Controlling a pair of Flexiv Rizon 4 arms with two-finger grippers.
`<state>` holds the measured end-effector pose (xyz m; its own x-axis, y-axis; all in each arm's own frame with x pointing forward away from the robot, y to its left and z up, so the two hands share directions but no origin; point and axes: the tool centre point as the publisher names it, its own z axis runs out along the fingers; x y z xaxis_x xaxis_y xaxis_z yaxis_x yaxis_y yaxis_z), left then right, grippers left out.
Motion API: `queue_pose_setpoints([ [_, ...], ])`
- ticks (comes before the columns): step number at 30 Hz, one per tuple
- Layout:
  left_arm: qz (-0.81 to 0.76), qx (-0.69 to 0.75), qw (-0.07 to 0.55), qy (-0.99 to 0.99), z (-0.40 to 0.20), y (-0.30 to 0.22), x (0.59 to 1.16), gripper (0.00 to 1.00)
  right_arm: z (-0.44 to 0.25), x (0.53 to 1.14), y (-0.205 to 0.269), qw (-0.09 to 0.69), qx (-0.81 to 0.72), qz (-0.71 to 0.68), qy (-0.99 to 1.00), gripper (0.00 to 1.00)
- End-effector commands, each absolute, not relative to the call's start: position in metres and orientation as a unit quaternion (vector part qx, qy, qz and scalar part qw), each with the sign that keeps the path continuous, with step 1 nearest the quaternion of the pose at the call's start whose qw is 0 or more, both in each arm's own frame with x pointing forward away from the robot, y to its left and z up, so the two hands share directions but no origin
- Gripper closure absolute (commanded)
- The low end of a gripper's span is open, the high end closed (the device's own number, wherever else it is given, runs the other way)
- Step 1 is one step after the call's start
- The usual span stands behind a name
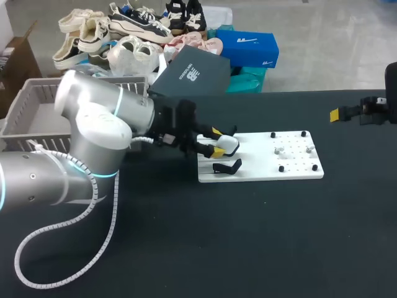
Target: Pick up each earbud case from the left stands, insert the matching earbuds, close the lid, and place the case in the box.
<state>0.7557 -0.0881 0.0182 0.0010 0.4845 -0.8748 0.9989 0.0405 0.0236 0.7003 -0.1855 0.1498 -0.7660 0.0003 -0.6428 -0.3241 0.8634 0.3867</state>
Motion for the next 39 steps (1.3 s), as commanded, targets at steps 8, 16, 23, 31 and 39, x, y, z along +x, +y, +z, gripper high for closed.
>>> queue_pose_setpoints([
  [8,-0.342,0.601,0.373,0.619,0.0153,-0.0922,0.7586,0.47,0.1493,0.701,-0.1862,0.33,-0.09,0.247,0.907,0.0],
  [16,-0.339,0.603,0.372,0.619,0.0122,-0.0927,0.7598,0.51,0.1493,0.701,-0.1862,0.33,-0.09,0.247,0.907,0.0],
  [23,-0.338,0.603,0.373,0.618,0.0122,-0.0927,0.7601,0.54,0.1493,0.701,-0.1862,0.33,-0.09,0.247,0.907,0.0],
  [31,-0.339,0.604,0.375,0.616,0.013,-0.0948,0.7579,0.58,0.1493,0.701,-0.1862,0.33,-0.09,0.247,0.907,0.0],
  [39,-0.339,0.607,0.374,0.614,0.012,-0.0958,0.7564,0.9,0.1493,0.701,-0.1862,0.33,-0.09,0.247,0.907,0.0],
])
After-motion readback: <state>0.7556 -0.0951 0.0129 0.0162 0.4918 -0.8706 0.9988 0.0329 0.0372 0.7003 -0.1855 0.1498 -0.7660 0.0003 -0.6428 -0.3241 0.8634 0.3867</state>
